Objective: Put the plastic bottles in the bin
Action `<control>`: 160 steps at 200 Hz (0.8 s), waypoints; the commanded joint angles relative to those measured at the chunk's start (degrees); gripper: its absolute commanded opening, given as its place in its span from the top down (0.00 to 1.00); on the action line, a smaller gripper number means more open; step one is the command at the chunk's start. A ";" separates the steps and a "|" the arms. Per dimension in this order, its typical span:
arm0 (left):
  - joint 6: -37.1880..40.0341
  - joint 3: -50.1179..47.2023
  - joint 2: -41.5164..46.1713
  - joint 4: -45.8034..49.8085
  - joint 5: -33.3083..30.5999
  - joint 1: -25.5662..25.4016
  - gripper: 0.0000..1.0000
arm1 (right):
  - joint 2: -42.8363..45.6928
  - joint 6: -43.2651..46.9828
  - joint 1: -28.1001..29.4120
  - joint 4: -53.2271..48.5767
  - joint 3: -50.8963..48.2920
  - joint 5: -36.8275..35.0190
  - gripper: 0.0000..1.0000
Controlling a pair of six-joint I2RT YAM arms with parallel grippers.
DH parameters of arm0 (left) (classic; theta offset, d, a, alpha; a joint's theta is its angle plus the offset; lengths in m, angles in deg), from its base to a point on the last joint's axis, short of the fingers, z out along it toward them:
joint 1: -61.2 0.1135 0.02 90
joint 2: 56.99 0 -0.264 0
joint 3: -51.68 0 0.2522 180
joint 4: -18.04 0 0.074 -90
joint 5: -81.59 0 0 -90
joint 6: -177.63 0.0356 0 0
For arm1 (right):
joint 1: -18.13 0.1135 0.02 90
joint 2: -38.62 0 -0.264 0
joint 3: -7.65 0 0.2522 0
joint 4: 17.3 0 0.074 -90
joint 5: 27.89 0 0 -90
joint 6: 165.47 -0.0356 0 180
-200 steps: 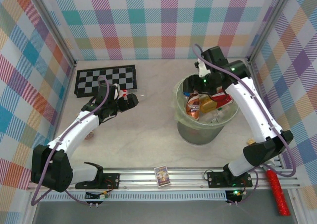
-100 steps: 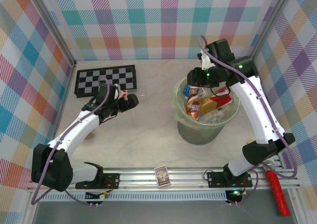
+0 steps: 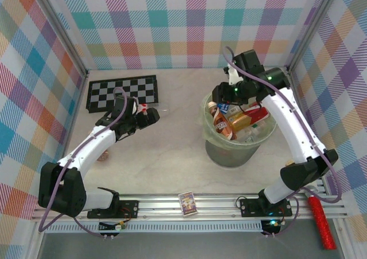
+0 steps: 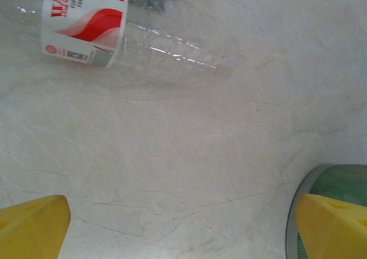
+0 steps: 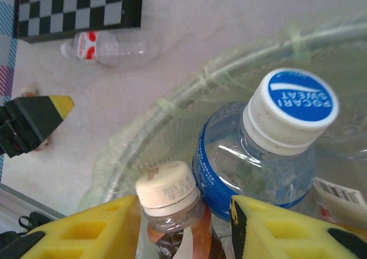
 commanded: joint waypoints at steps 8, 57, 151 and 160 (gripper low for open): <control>-2.46 1.66 -1.17 -0.47 -0.03 2.94 0.00 | 5.10 0.00 -0.12 -0.70 1.98 -4.54 0.49; -6.55 -1.57 0.99 1.84 -3.13 10.35 0.00 | 11.05 -1.05 -2.28 2.14 -4.01 -5.55 0.43; -3.66 -4.24 7.70 14.97 -21.26 24.93 0.00 | 7.20 1.70 -6.43 3.76 -5.36 0.79 0.36; -4.07 -5.85 8.33 14.58 -21.72 25.75 0.00 | 6.23 2.07 -6.85 3.67 -4.54 1.56 0.35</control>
